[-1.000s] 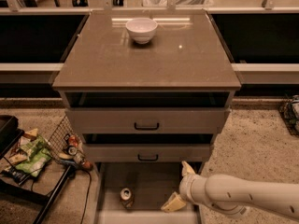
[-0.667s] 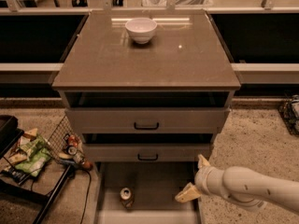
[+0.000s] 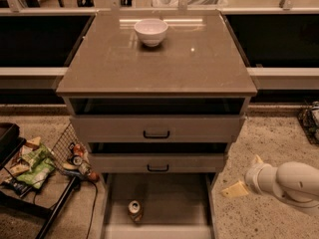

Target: Place orange can into bottom drawer

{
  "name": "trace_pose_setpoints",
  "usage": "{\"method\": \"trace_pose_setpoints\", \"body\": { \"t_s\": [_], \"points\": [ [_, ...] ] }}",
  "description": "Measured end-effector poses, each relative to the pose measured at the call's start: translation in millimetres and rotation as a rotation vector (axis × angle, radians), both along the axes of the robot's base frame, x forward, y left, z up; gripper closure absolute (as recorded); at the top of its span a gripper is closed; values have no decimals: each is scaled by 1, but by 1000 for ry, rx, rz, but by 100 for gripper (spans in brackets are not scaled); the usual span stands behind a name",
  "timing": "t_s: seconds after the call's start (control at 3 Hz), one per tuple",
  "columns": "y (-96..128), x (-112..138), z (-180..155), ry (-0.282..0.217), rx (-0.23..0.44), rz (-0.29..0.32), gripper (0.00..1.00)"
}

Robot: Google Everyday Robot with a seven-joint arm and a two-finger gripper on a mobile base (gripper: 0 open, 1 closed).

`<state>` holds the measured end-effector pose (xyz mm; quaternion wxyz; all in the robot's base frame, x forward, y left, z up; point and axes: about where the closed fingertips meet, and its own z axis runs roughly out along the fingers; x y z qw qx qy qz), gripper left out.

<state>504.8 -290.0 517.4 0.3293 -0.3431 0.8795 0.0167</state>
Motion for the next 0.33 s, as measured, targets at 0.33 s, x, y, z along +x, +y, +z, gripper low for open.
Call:
{"method": "trace_pose_setpoints", "body": {
  "t_s": [0.33],
  "points": [
    [-36,-32,44,52,-23,-75,0]
  ]
}}
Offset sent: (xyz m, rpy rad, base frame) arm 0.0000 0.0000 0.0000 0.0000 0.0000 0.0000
